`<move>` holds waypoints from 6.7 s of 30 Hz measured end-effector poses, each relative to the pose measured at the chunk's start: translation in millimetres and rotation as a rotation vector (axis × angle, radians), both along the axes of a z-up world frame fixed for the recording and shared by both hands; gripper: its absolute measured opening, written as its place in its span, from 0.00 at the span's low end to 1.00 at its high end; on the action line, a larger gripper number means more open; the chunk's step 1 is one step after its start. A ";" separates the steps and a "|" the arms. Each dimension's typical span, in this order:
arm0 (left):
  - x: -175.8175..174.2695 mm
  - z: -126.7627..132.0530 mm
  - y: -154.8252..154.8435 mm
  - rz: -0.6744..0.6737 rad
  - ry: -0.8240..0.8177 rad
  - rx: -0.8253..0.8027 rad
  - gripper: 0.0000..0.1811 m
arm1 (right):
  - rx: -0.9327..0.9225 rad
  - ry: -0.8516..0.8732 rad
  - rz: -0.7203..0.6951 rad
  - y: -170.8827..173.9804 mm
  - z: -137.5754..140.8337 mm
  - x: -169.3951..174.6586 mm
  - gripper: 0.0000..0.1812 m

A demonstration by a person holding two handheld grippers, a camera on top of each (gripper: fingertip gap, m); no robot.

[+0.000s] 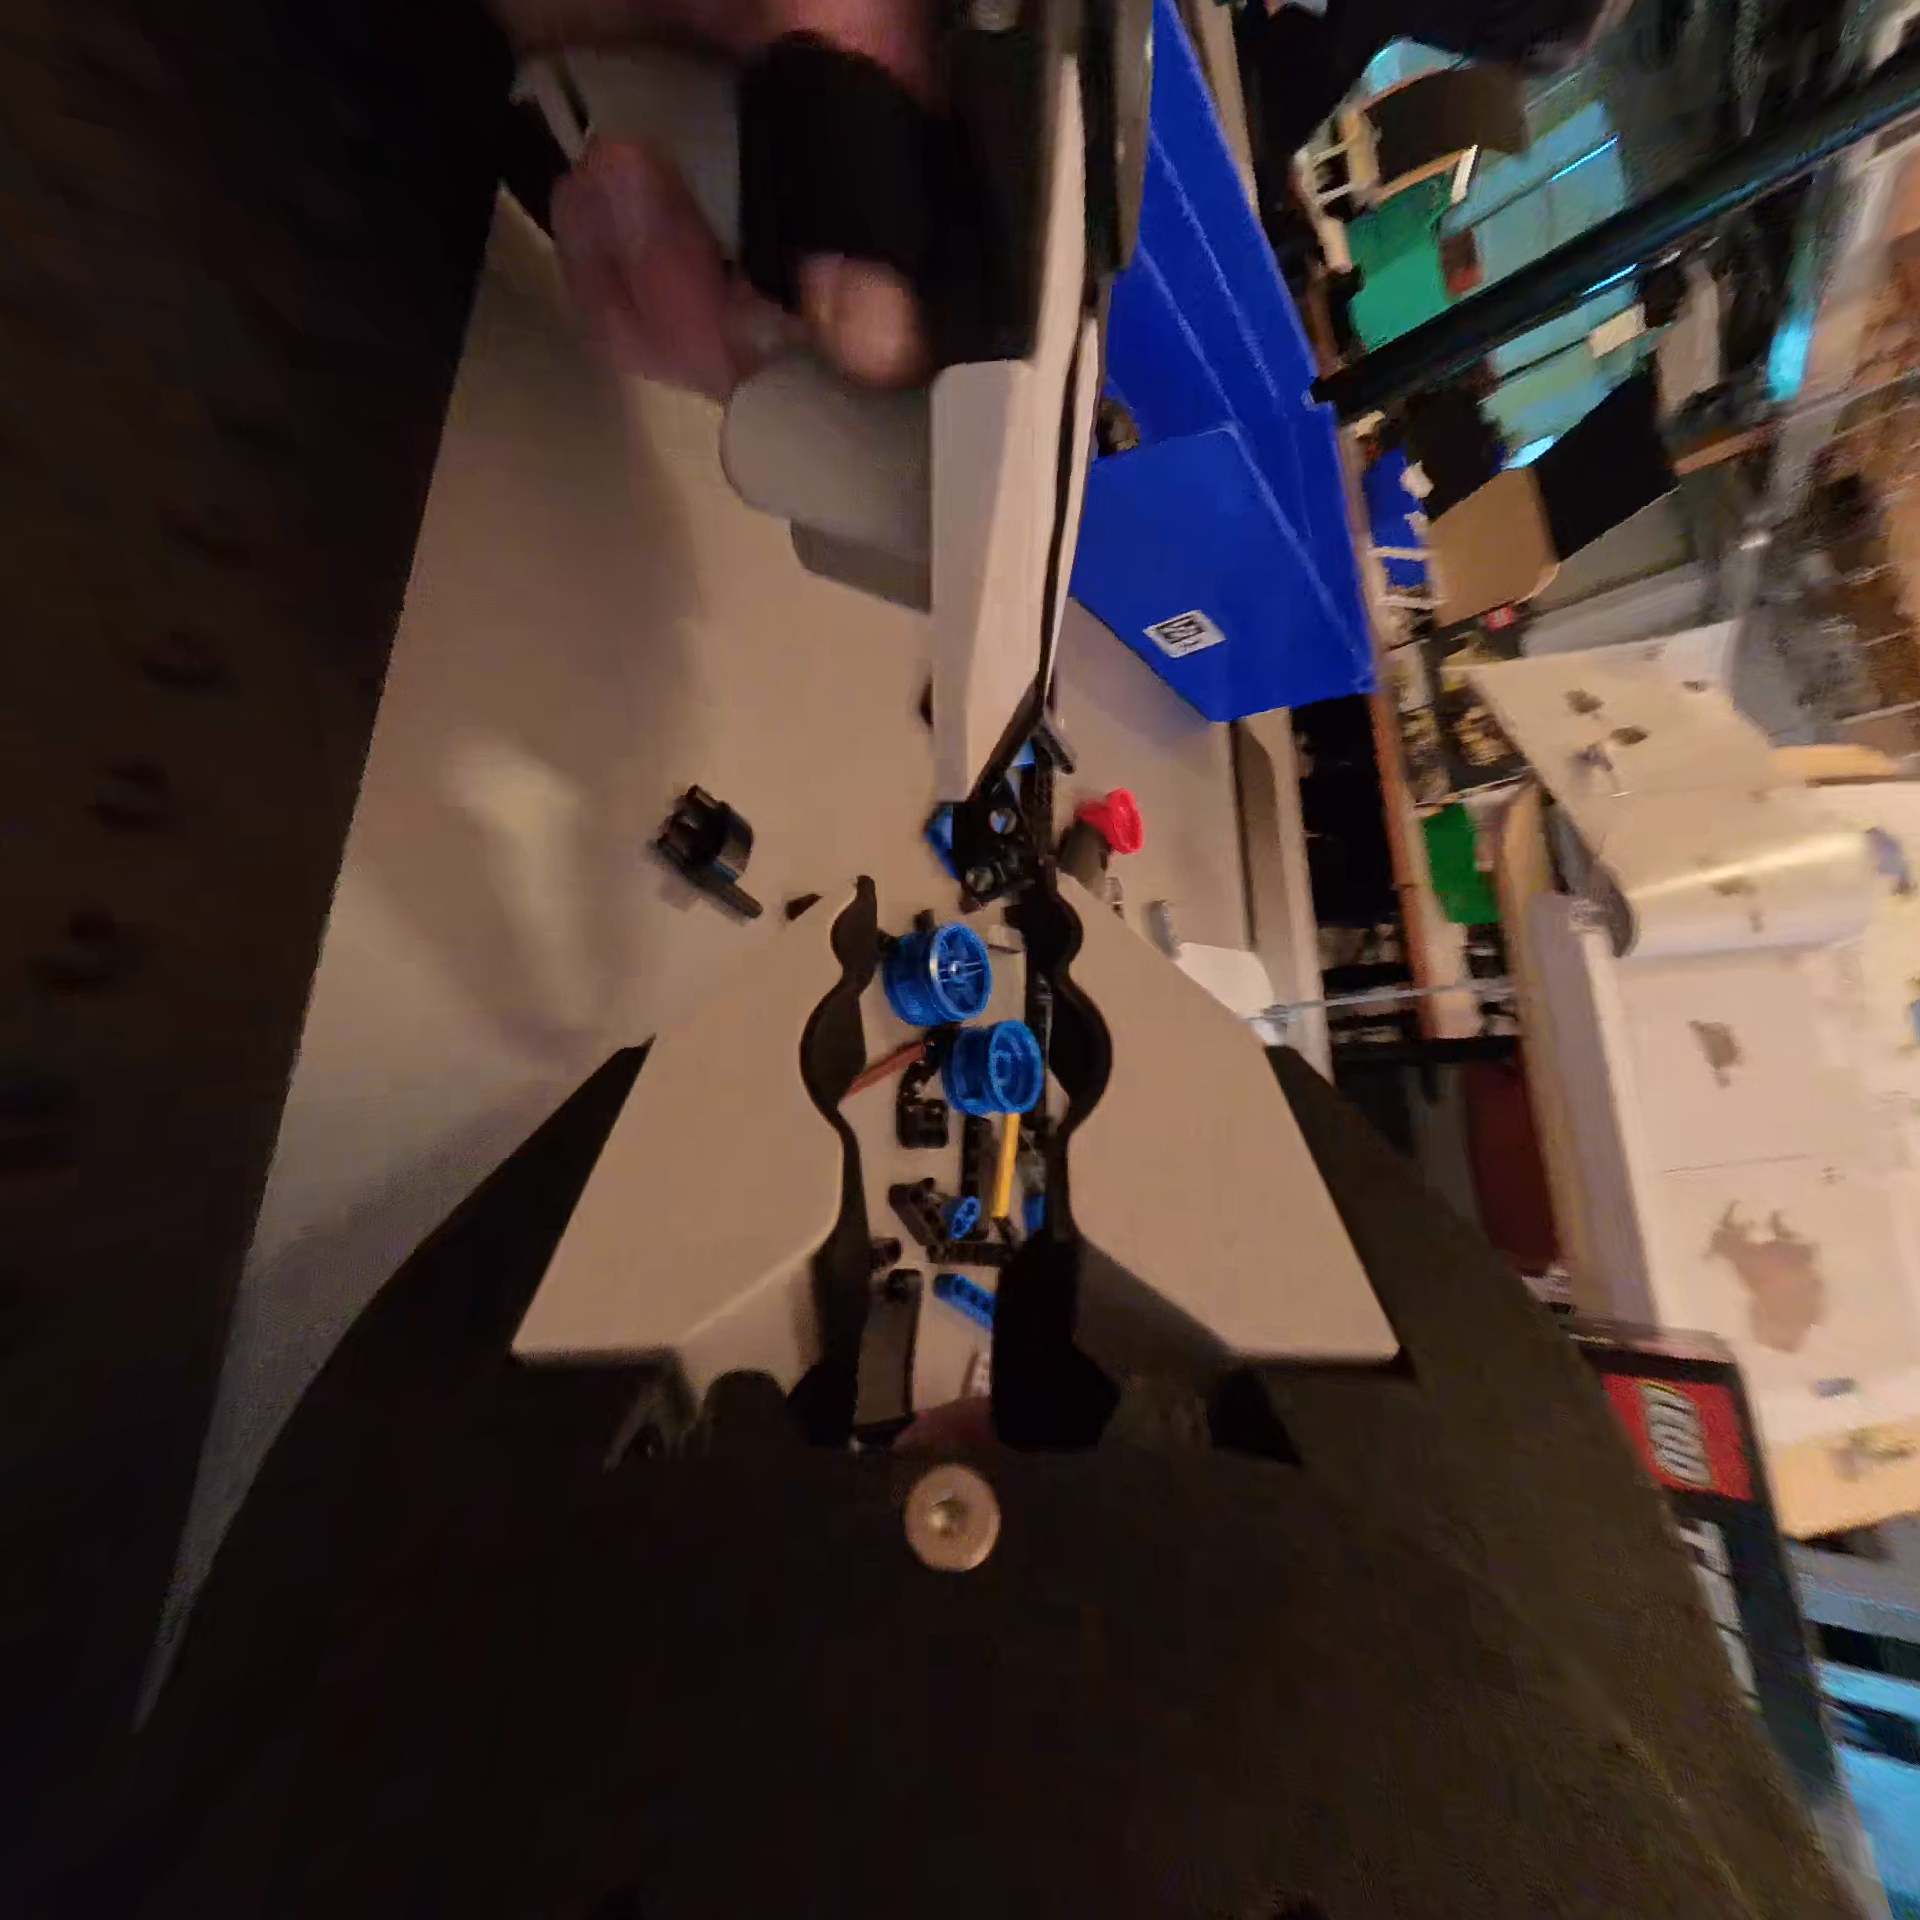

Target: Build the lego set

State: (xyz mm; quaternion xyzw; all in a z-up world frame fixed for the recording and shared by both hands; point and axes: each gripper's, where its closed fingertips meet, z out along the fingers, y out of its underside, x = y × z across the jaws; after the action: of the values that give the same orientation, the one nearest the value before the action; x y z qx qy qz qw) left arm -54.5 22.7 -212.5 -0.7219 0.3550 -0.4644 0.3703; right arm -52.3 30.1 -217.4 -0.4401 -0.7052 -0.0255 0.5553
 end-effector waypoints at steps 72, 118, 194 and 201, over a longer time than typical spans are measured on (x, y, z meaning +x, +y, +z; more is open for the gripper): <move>-13.8 -83.4 -20.7 -0.074 0.747 0.248 0.12 | -0.679 0.187 -0.147 21.8 -24.3 27.1 0.07; 45.6 83.2 14.9 0.242 0.644 1.371 0.11 | -1.431 0.953 0.400 6.9 99.9 51.7 0.07; 49.0 105.5 24.7 0.561 0.341 1.156 0.11 | -1.132 1.316 0.257 21.7 132.0 62.8 0.07; 50.7 110.3 24.1 0.578 0.320 1.169 0.11 | -1.182 1.364 0.283 23.0 134.3 66.5 0.07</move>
State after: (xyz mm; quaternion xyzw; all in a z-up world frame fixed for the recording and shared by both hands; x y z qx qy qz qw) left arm -3.8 46.8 -102.3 -0.5287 0.3911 0.0348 0.7525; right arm 14.2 53.1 -83.1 -0.4818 -0.1696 0.6738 0.5340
